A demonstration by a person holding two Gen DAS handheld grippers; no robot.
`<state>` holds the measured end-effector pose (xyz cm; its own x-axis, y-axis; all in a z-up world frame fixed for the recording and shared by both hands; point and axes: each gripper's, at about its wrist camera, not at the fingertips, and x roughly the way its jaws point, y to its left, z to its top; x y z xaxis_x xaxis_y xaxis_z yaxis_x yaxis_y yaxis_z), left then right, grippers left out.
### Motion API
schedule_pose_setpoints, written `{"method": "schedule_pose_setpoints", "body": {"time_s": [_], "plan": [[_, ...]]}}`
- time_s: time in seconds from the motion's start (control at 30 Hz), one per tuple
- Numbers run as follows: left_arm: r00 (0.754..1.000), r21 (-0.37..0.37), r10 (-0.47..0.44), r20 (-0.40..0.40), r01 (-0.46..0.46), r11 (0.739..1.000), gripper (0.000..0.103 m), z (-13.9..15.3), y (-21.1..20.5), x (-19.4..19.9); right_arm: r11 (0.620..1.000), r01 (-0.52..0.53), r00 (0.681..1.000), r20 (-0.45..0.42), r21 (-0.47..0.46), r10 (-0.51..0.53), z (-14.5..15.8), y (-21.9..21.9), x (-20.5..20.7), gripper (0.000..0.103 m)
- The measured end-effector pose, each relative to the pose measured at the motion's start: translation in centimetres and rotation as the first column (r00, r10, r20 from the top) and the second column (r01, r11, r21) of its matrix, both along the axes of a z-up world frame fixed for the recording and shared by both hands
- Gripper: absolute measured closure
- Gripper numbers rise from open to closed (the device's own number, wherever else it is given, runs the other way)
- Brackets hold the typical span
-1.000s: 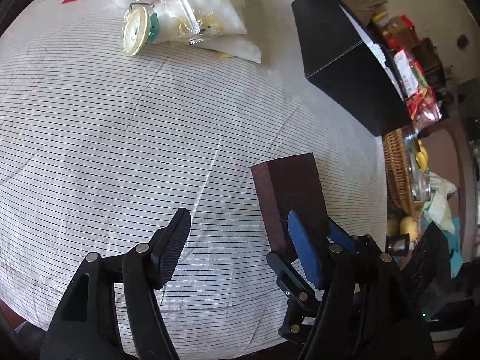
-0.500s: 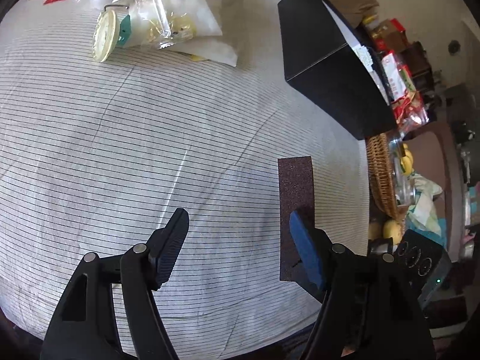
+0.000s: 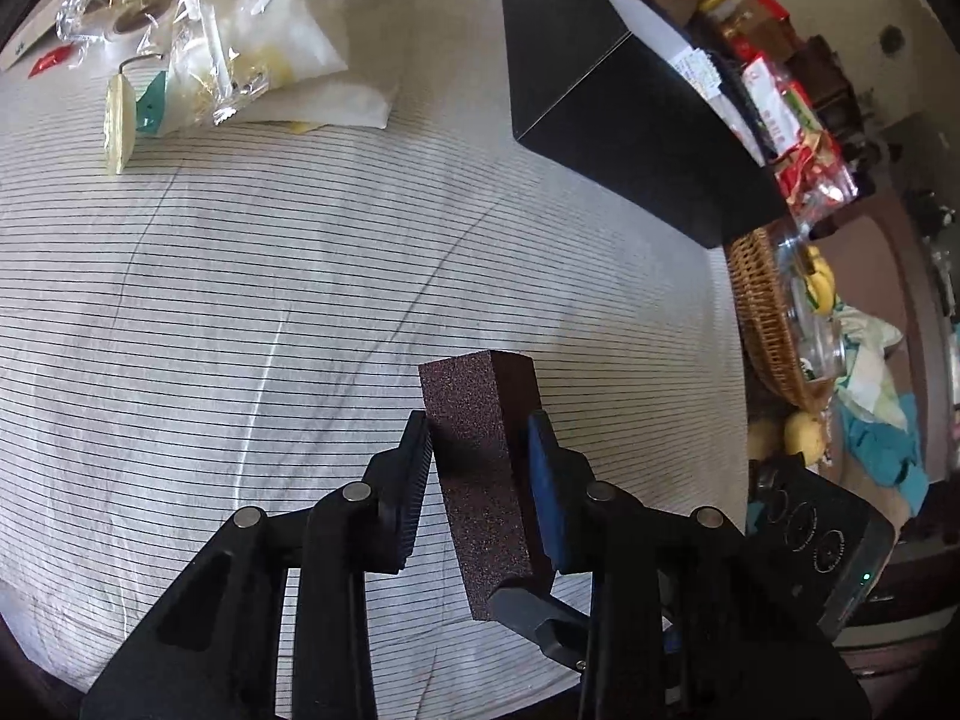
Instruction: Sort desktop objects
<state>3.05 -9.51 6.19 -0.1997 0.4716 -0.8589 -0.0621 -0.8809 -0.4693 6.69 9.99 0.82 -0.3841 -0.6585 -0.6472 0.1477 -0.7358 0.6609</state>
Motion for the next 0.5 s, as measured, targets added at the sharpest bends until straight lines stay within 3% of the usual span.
{"method": "schedule_pose_setpoints", "body": {"time_s": [0.13, 0.3, 0.5], "plan": [[1.0, -0.018, -0.006, 0.004, 0.006, 1.0, 0.075, 0.7, 1.5, 0.0, 0.993, 0.04, 0.998, -0.046, 0.109, -0.035, 1.1, 0.7, 0.4, 0.019], [1.0, -0.035, -0.025, 0.006, 0.025, 0.999, 0.077, 1.4, 4.0, -0.2, 0.959, 0.088, 0.984, -0.171, 0.269, -0.042, 3.6, 1.2, 1.8, 0.018], [1.0, -0.055, -0.023, 0.011, 0.024, 0.998, 0.075, 1.3, 5.1, -0.4, 0.956, 0.06, 0.975, -0.224, 0.286, 0.005, 4.4, 0.8, 2.5, 0.019]]}}
